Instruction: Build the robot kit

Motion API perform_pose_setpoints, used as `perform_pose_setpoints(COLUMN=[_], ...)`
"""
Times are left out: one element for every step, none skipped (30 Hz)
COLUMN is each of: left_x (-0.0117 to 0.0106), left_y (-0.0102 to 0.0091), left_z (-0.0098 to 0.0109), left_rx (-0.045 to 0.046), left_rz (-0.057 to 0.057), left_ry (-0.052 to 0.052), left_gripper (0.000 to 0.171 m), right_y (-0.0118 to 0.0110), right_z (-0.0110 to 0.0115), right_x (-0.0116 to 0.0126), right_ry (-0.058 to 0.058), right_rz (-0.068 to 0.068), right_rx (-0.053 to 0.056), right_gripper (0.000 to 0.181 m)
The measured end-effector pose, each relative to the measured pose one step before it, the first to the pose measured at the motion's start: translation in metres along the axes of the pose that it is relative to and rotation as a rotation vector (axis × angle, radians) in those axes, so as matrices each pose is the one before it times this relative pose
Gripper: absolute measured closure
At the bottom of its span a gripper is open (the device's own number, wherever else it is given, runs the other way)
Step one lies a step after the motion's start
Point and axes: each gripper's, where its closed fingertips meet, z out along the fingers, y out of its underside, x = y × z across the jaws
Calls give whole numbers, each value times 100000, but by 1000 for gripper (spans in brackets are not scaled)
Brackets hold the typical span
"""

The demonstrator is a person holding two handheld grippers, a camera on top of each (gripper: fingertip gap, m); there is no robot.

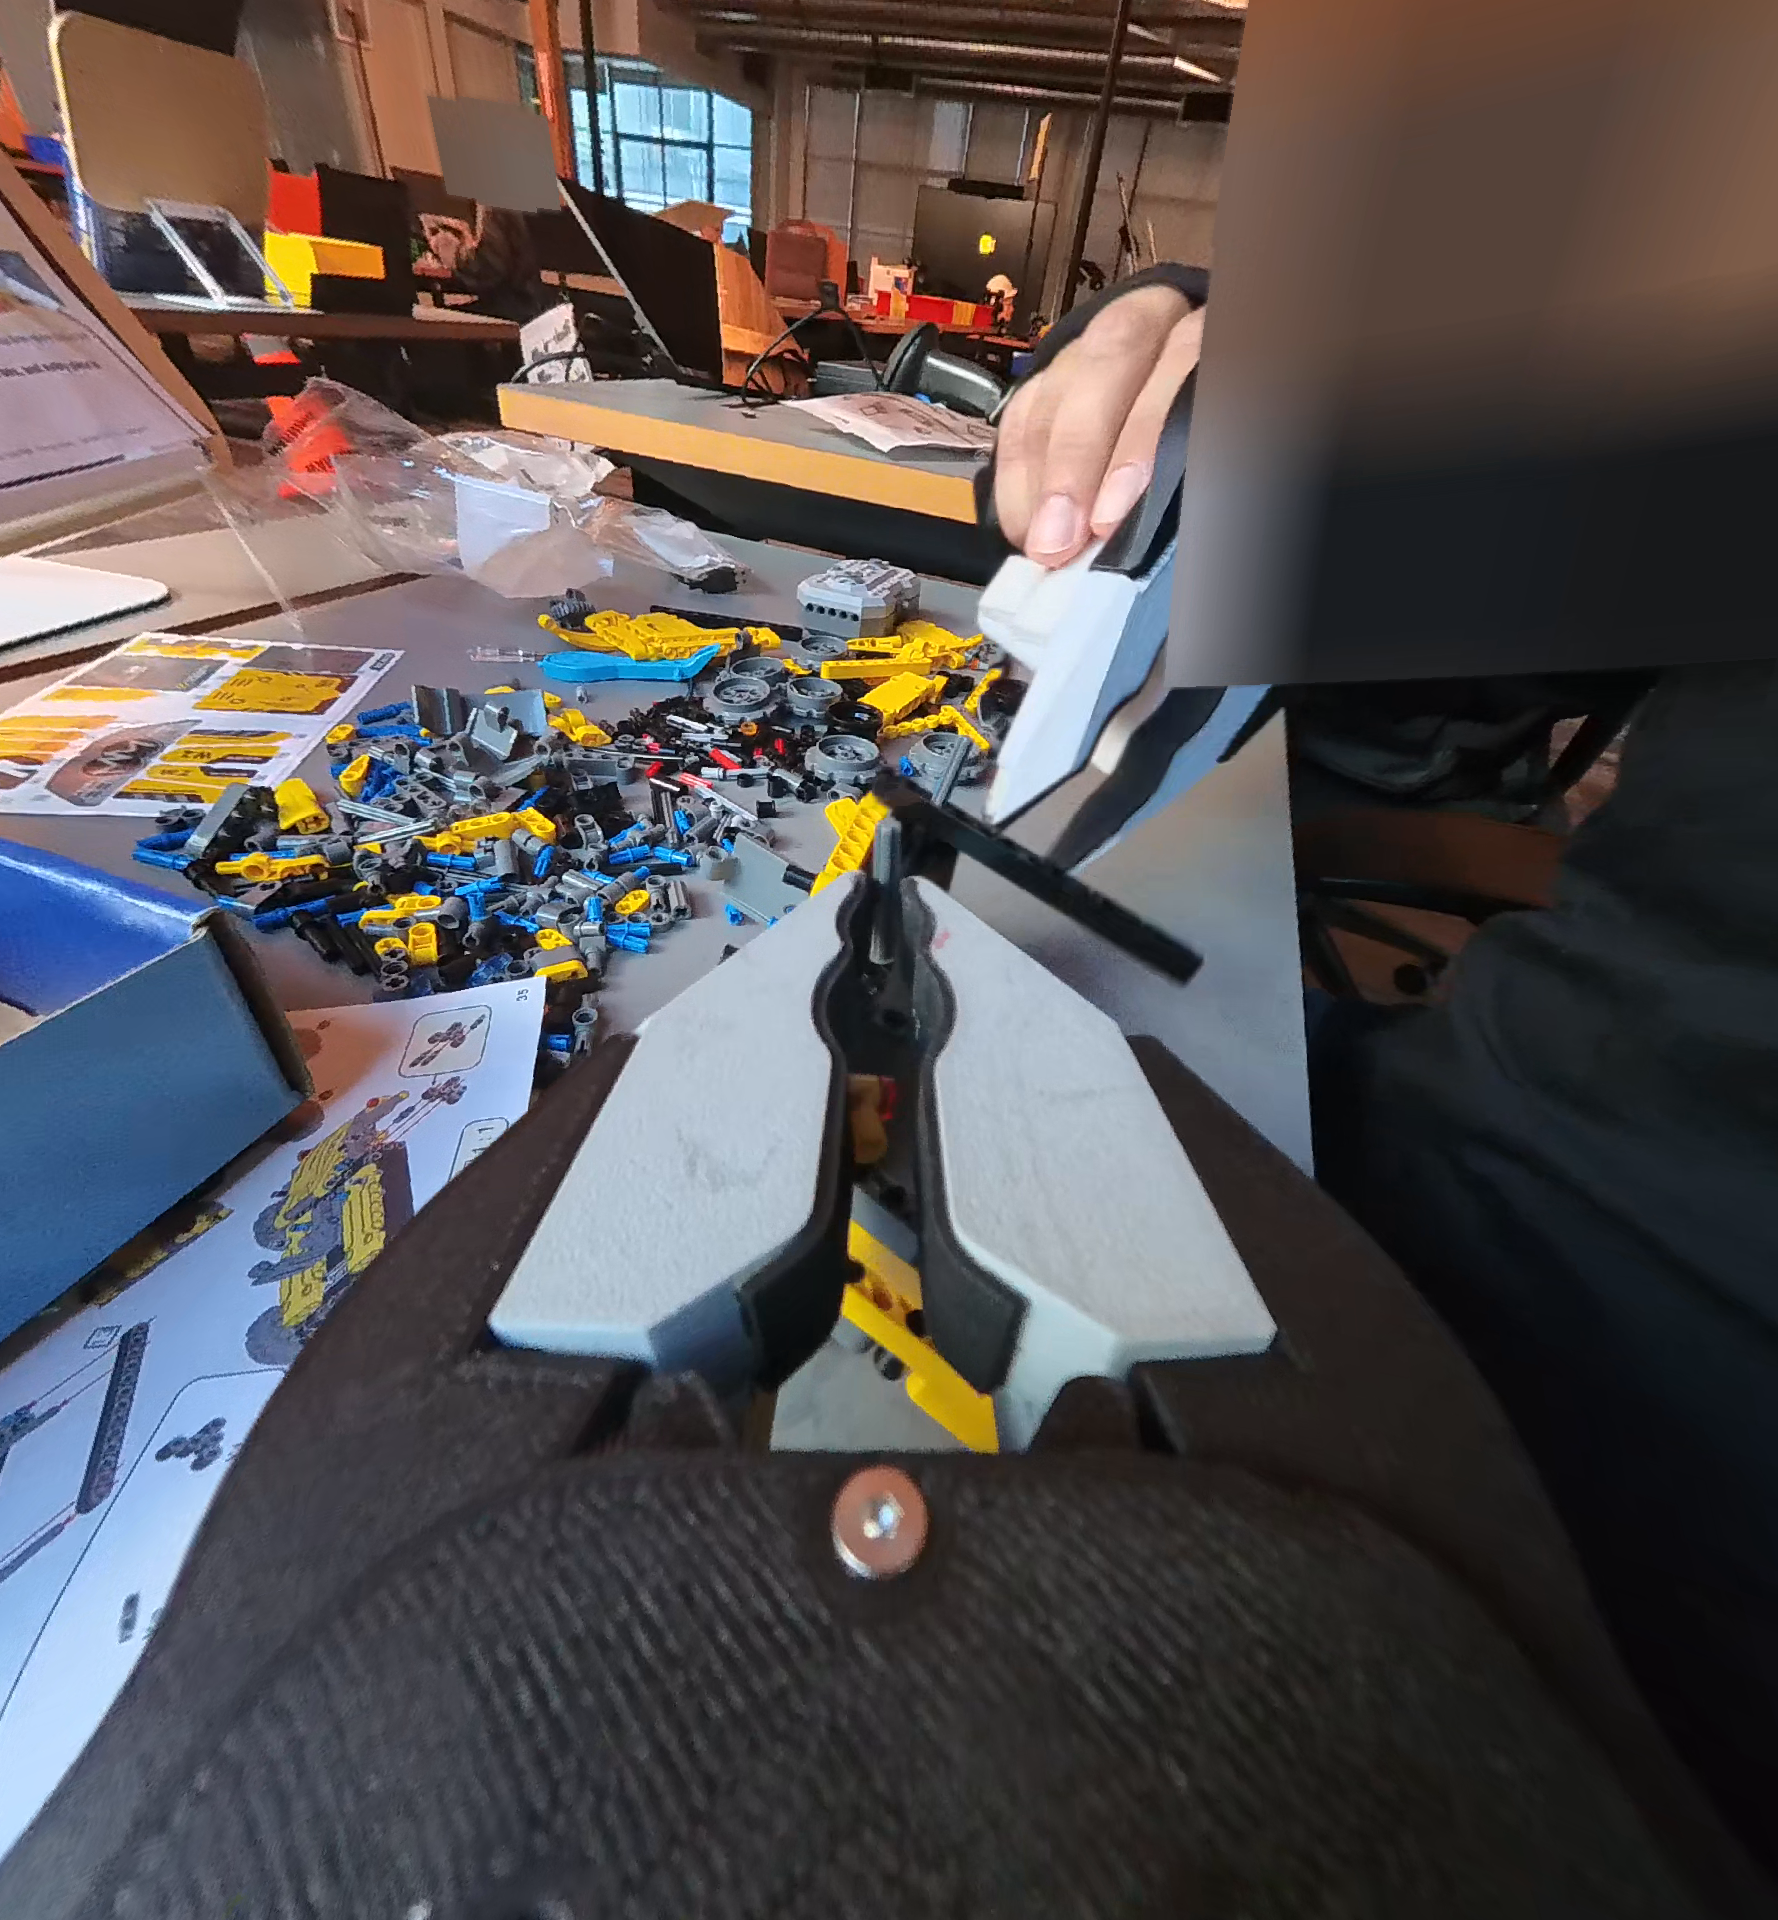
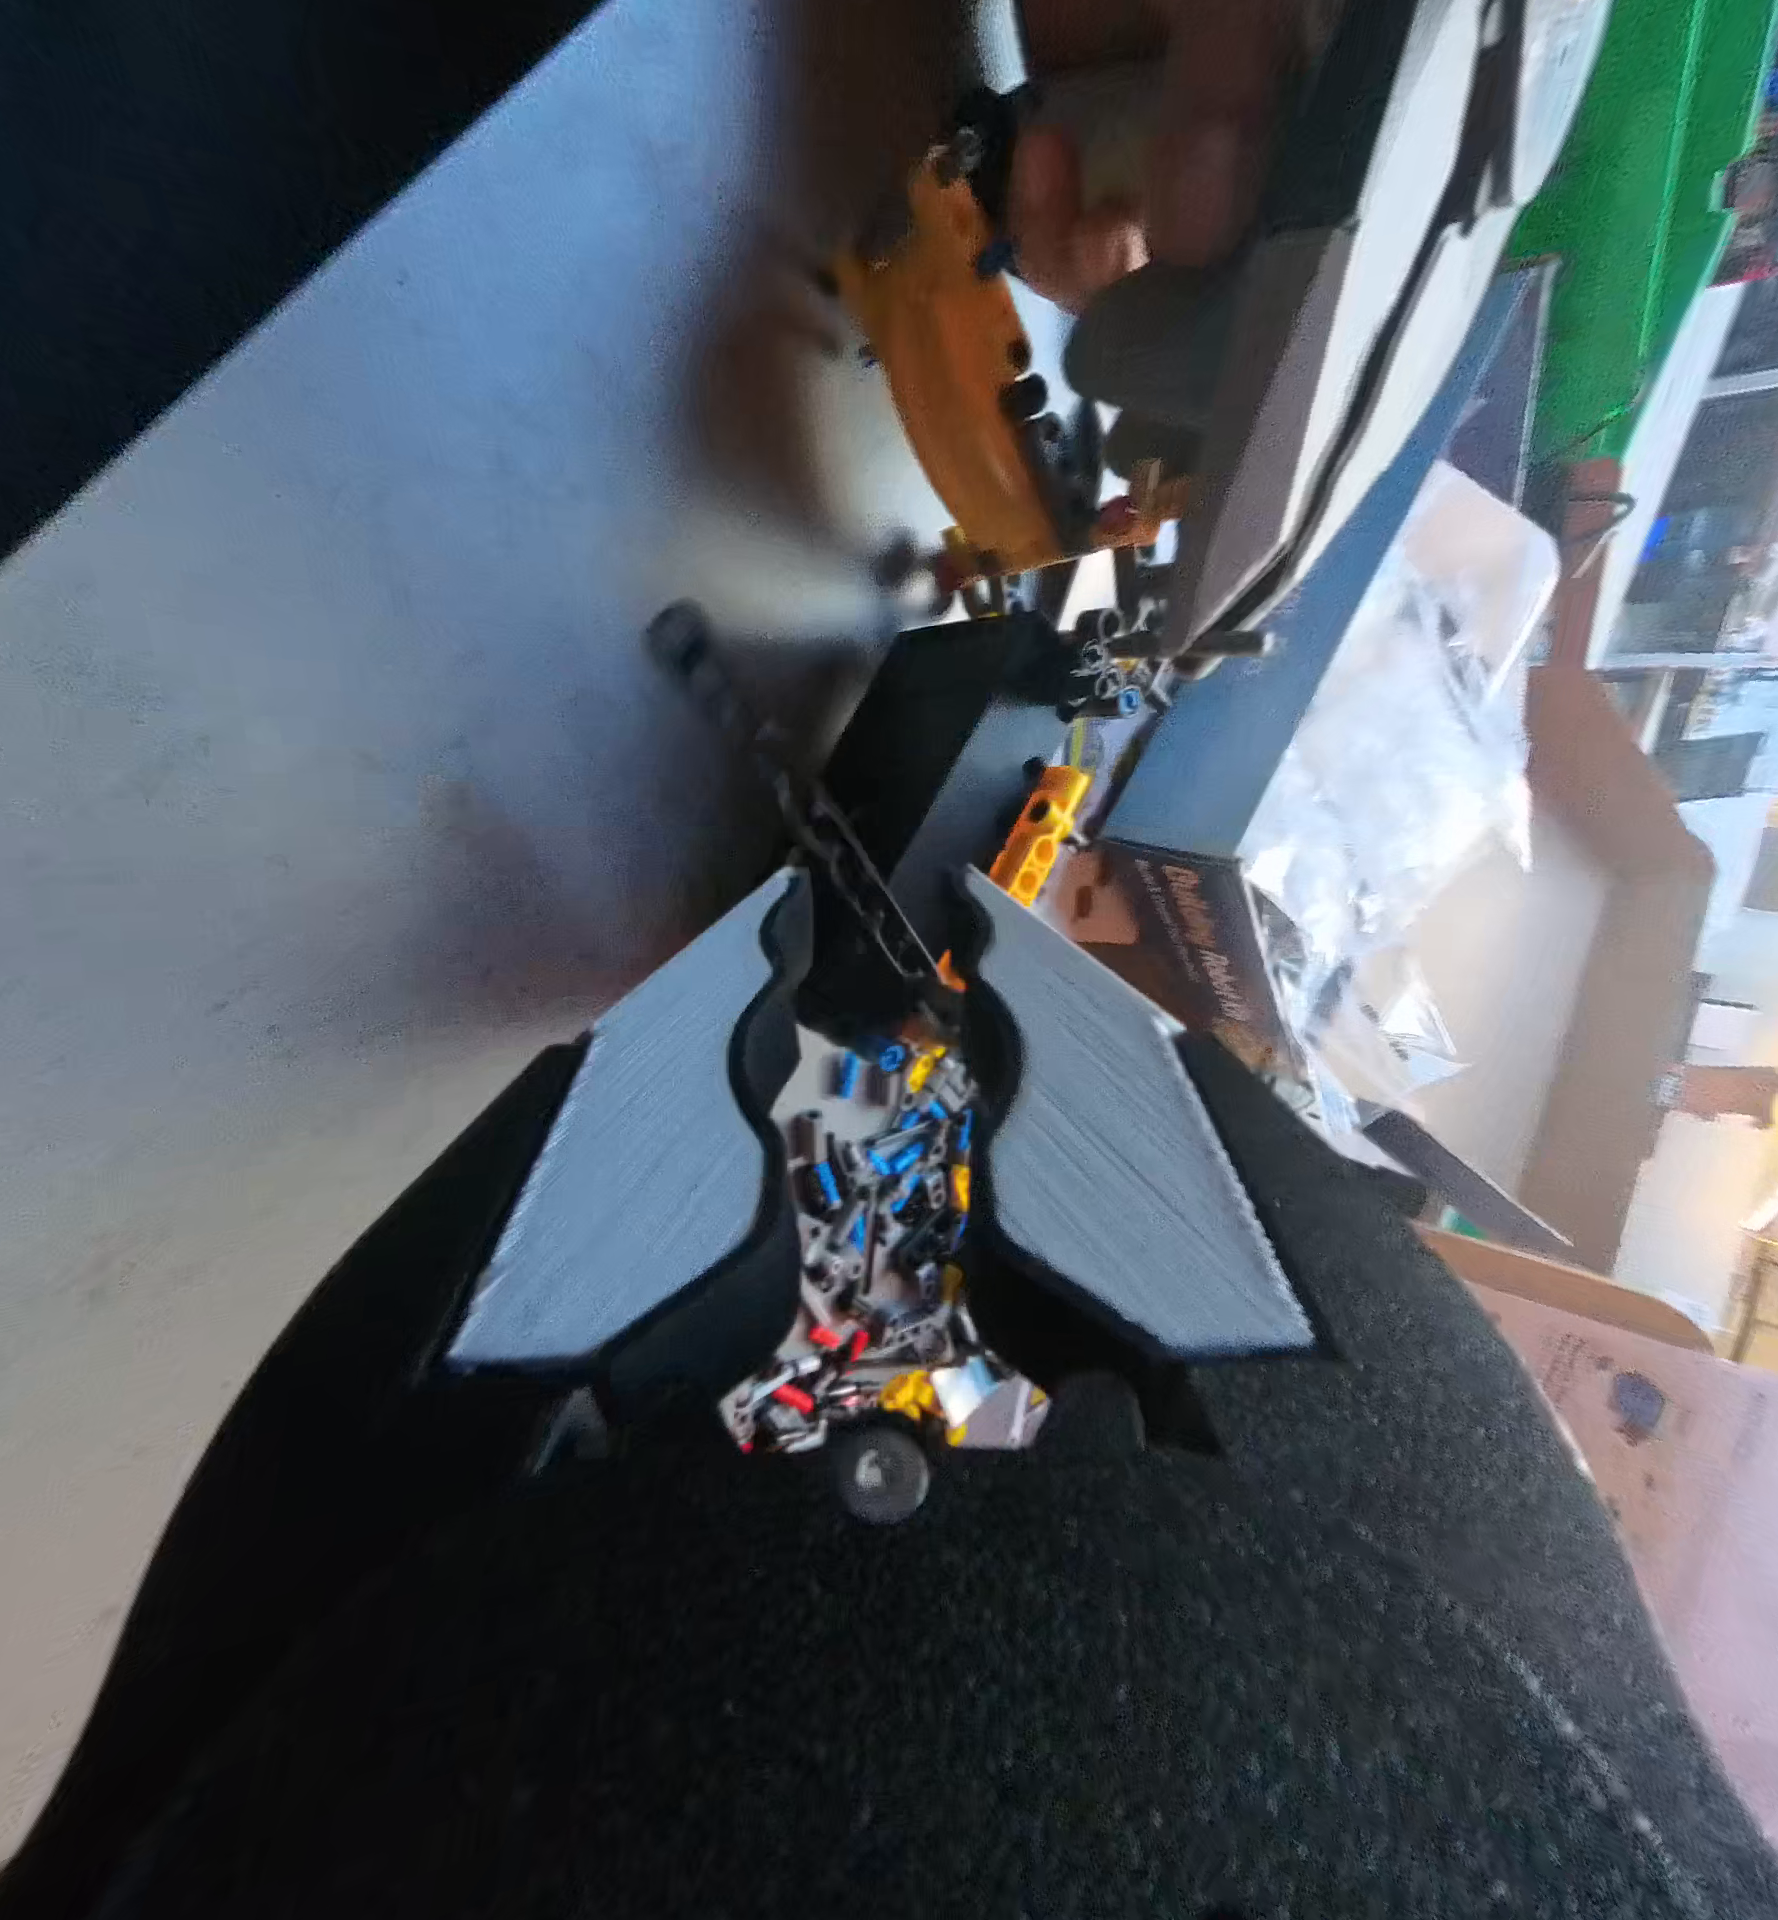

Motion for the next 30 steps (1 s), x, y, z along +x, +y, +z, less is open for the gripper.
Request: perform_pose_setpoints(left_x=[-158,-187,-97,-112,-100,-12,48,21,70,93,154,196,134,88,65,-76,-47,-5,-57,-82,-67,-44,-64,-18,16,-82,-51,-25,-50,-29], left_y=[126,145,26,-33,-9,-3,-64,-87,-57,-36,18,29,58,114,101,-12,39,30,5,65,74,-4,4,-3,-3,-16,-12,-4,-9,-6], left_z=[46,36,-2,-58,-65,-63,-76,-68,-49,-20,12,47,71,114,104,24,-16,-31,-32,2,41,43,52,62,54,35,21,17,25,42], left_rx=[-1010,-1127,-378,163,34,32,569,738,451,241,-136,-275,-447,-884,-821,19,-292,-156,-38,-510,-666,-220,-86,-52,25,152,142,13,38,0], left_rz=[10,-96,337,722,448,4,-376,-403,-124,274,615,1004,1080,845,760,980,346,-153,-103,404,1283,1797,1025,53,-383,-155,221,462,791,793], left_ry=[-996,-838,-332,-503,-285,384,816,505,664,543,655,671,181,108,178,-547,33,482,89,-279,-518,-579,-434,219,521,-25,149,133,-199,-120], left_gripper=[171,171,171,171,170,171,171,171,171,171,171,171,171,171,170,171,171,170,171,171,171,171,171,171,170,171,171,170,171,171], right_y=[-123,-166,-192,-198,-132,-14,52,38,-41,-48,-162,-68,-19,-49,-62,33,39,5,20,16,-10,-40,-34,-24,-9,-12,-18,-99,-185,-199], right_z=[298,309,289,239,216,259,303,311,289,188,2,-45,-41,-72,-107,-65,-49,-54,-30,13,23,39,20,25,31,31,39,38,24,14], right_x=[-130,11,135,-23,96,160,29,166,226,-70,194,217,215,265,239,73,63,44,52,79,8,-16,-41,-73,-44,-2,-5,-18,-64,-161], right_ry=[-1748,-1639,-939,-1797,-946,-610,-1659,-583,161,-1232,593,260,-391,-136,-144,-849,-451,-3,247,-59,-800,-667,-337,-260,34,470,386,184,-414,-960], right_rz=[-398,1718,2291,1664,1582,2021,2481,2479,2175,1358,834,1780,3608,4181,3811,3651,3181,2028,1624,2475,2894,2045,965,366,-60,-588,-578,-184,143,41], right_rx=[497,678,754,966,772,246,-42,29,568,836,1707,1248,935,1461,2020,1731,1599,1552,1254,853,773,903,1012,853,576,290,80,298,738,822], right_gripper=[157,157,154,151,148,148,149,150,154,166,171,172,172,172,172,172,172,171,171,171,171,171,171,171,170,170,171,171,170,168])
